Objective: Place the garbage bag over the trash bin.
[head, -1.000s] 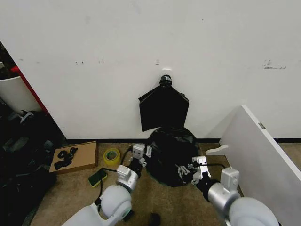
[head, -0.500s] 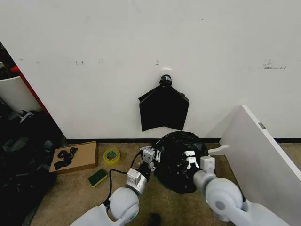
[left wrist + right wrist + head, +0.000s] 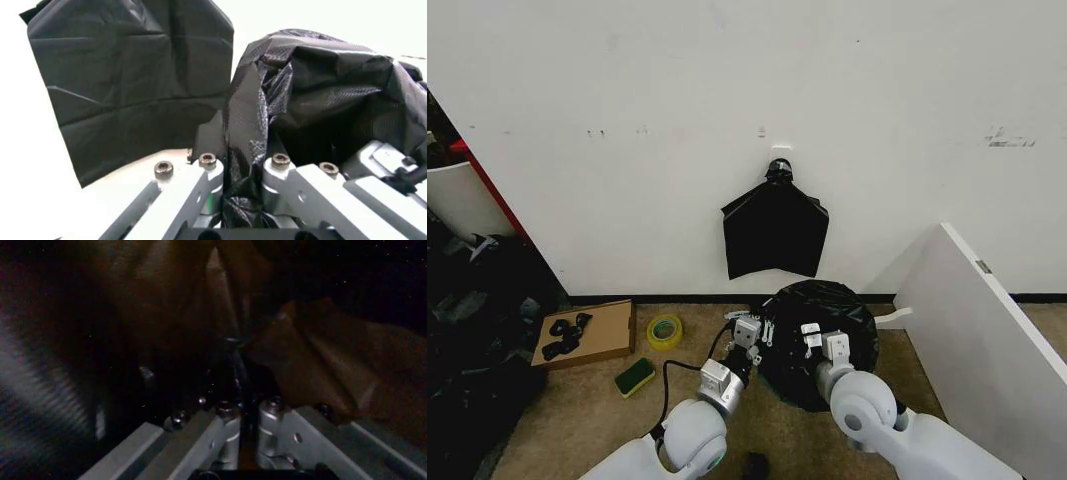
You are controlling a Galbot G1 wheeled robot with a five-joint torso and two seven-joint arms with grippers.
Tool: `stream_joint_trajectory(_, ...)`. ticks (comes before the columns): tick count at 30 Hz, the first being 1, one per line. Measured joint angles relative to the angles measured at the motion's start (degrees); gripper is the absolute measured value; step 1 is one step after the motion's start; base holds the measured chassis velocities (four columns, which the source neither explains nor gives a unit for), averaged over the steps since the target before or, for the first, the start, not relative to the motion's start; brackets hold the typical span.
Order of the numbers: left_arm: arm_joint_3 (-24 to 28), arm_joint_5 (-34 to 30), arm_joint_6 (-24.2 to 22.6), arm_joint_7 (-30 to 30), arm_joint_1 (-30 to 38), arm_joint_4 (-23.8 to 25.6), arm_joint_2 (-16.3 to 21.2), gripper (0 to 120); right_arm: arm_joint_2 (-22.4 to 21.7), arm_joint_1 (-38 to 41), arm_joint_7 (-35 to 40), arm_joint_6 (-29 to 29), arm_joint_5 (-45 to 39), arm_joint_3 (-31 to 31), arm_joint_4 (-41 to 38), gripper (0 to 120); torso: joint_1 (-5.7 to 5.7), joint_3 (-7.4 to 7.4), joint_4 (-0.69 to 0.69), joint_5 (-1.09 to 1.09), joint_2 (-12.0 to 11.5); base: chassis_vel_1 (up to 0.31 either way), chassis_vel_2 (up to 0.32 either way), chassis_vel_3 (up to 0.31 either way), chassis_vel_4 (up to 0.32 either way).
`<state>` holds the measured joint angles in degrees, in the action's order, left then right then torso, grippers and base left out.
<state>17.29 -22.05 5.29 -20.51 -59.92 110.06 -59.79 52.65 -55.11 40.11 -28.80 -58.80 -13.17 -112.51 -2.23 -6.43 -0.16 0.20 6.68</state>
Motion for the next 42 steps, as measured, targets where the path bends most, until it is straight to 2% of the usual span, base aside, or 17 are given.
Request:
stream_joint_trajectory(23, 0.3, 0.9, 0.7, 0.8, -1.0, 1.7, 1.1, 4, 2.5, 3.8, 0.4, -0.4, 2.4, -2.4, 9.5, 0, 0.01, 0.00, 0.00, 0.00, 0.0, 0.000, 0.000, 0.000, 0.000)
stream_joint_trajectory(33, 0.1, 1.0, 0.9, 1.0, -1.0, 2.0, 1.4, 4, 2.8, 4.9, 0.2, -0.6, 2.4, -3.0, 11.0, 0, 0.01, 0.00, 0.00, 0.01, 0.0, 0.000, 0.000, 0.000, 0.000)
stream_joint_trajectory(37, -0.5, 0.4, 0.5, 0.7, -0.8, 1.2, 1.0, 4, 1.8, 3.8, 0.0, -0.7, 2.4, -2.2, 8.8, 0, 0.01, 0.00, 0.00, 0.01, 0.0, 0.000, 0.000, 0.000, 0.000)
stream_joint_trajectory(42, -2.4, -3.5, -1.2, -0.8, 0.5, -1.2, -0.6, 4, -1.1, -0.3, -2.1, -0.9, 5.0, -1.0, 0.6, 0, 0.01, 0.00, 0.00, 0.00, 0.0, 0.000, 0.000, 0.000, 0.000)
